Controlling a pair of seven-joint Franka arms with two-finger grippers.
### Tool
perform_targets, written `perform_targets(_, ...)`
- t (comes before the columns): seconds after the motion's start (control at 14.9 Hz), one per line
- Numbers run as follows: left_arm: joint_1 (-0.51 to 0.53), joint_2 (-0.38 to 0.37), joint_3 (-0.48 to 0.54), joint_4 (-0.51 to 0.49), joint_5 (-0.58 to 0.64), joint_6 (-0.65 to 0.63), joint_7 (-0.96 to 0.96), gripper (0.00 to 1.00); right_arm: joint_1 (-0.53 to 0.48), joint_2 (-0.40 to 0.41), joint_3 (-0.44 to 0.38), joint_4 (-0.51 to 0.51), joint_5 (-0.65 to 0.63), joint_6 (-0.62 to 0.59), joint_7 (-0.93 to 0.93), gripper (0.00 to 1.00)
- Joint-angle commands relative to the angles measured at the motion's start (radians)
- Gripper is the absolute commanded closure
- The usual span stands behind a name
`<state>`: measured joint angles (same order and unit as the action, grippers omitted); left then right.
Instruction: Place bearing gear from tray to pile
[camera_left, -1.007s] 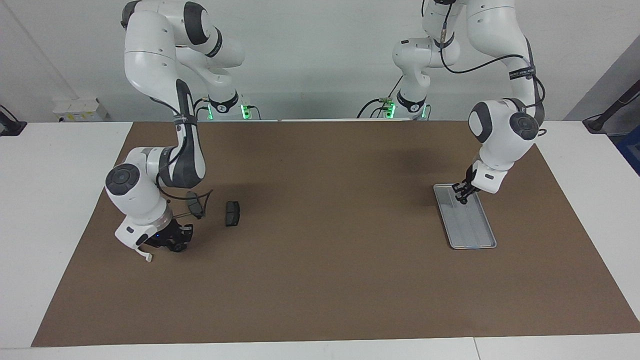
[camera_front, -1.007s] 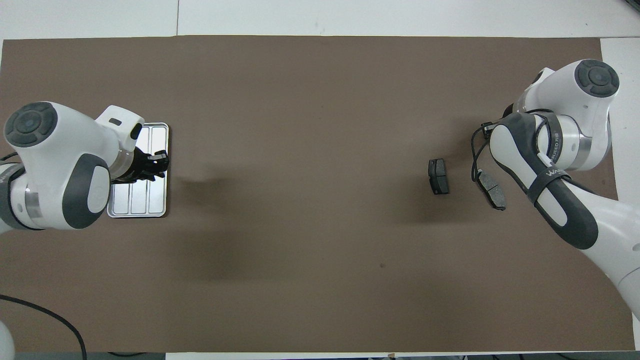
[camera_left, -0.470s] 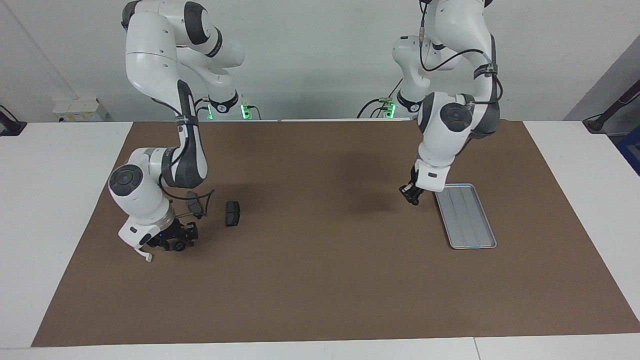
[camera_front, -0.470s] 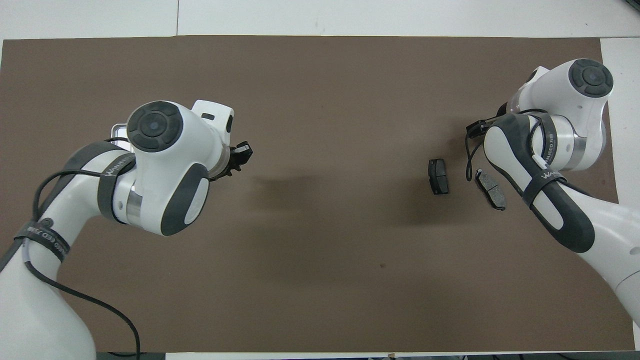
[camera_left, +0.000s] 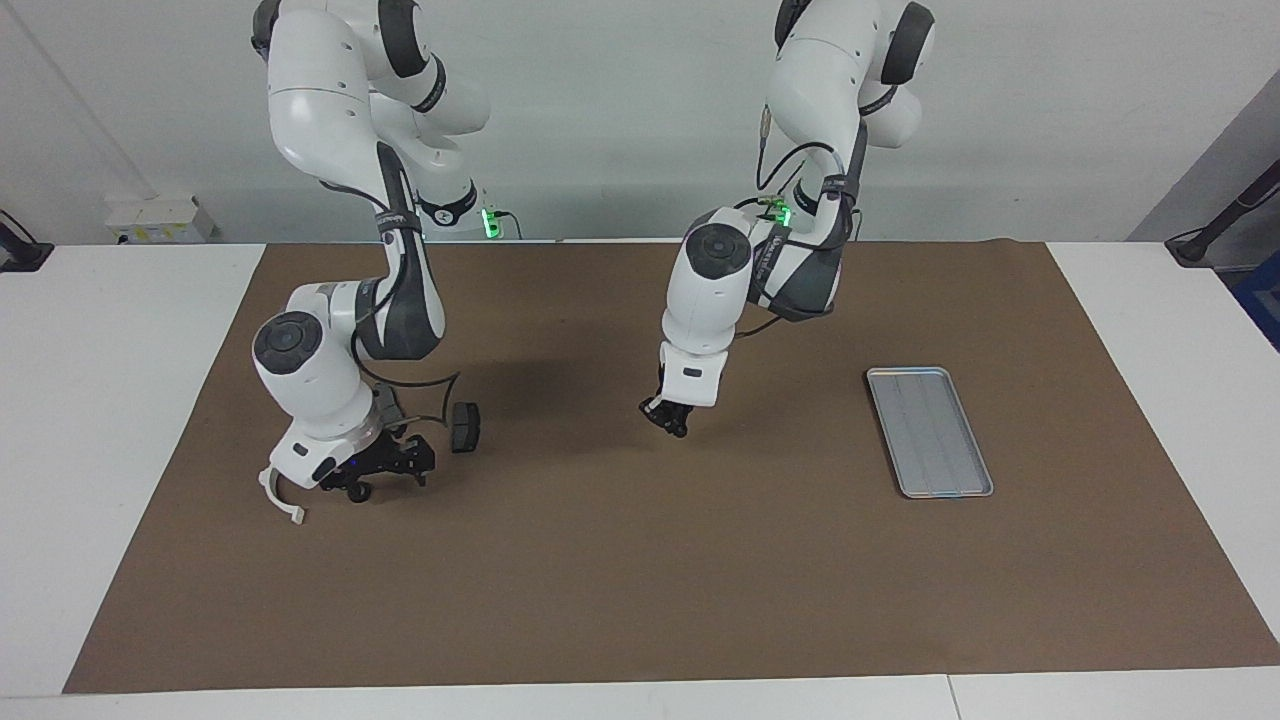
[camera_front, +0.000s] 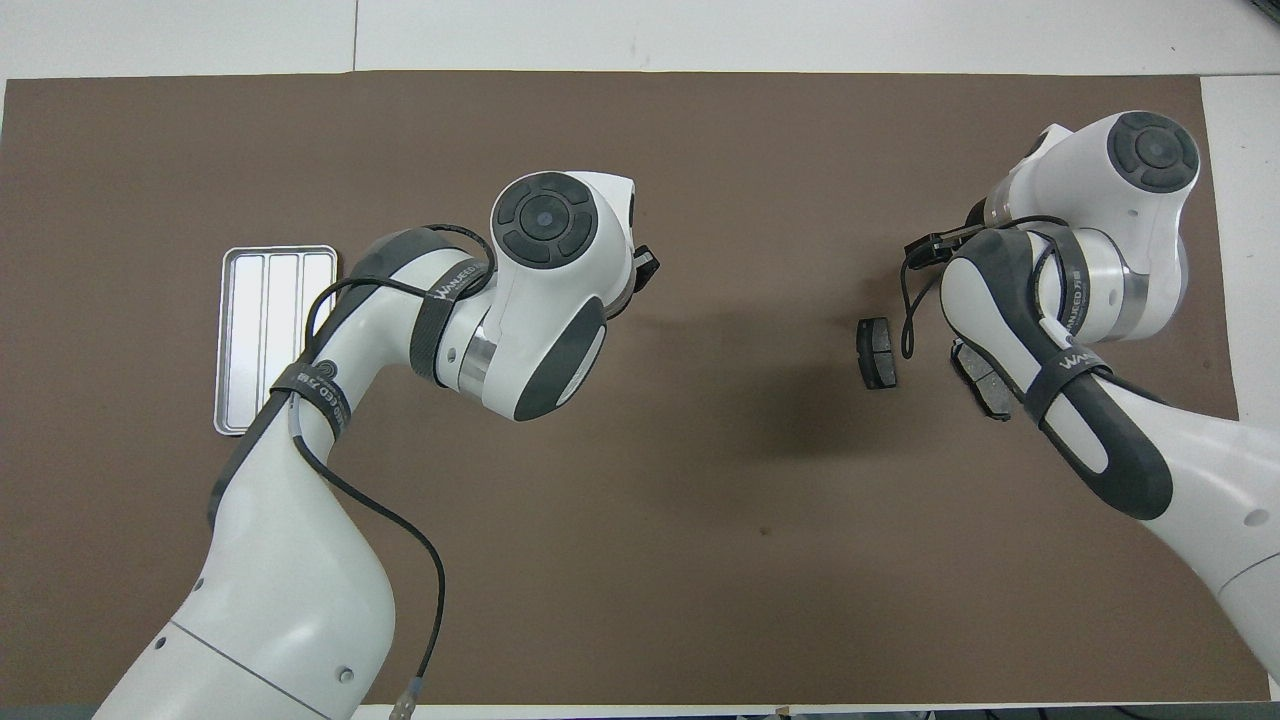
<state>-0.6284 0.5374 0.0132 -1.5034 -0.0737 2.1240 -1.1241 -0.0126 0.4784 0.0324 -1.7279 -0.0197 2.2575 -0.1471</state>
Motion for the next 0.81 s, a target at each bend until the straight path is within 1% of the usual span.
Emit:
perform_targets(0.0, -0.056, 0.076, 0.025, 0.060, -0.014, -0.013, -0.029, 0.89, -0.009, -0.012, 0.006, -0.010, 0.010, 0.019, 0.000, 0.00)
perform_targets(0.07, -0.059, 0.088, 0.027, 0.066, -0.012, -0.016, -0.042, 0.89, -0.009, -0.012, 0.006, -0.010, 0.009, 0.020, -0.006, 0.00)
perform_targets(0.27, -0.059, 0.090, 0.025, 0.055, -0.012, 0.019, -0.045, 0.89, -0.010, -0.014, 0.006, -0.010, 0.009, 0.021, -0.009, 0.00)
perform_targets(0.74, -0.059, 0.090, 0.025, 0.002, -0.005, 0.063, -0.045, 0.88, -0.007, -0.018, 0.006, -0.021, 0.010, 0.021, 0.038, 0.00)
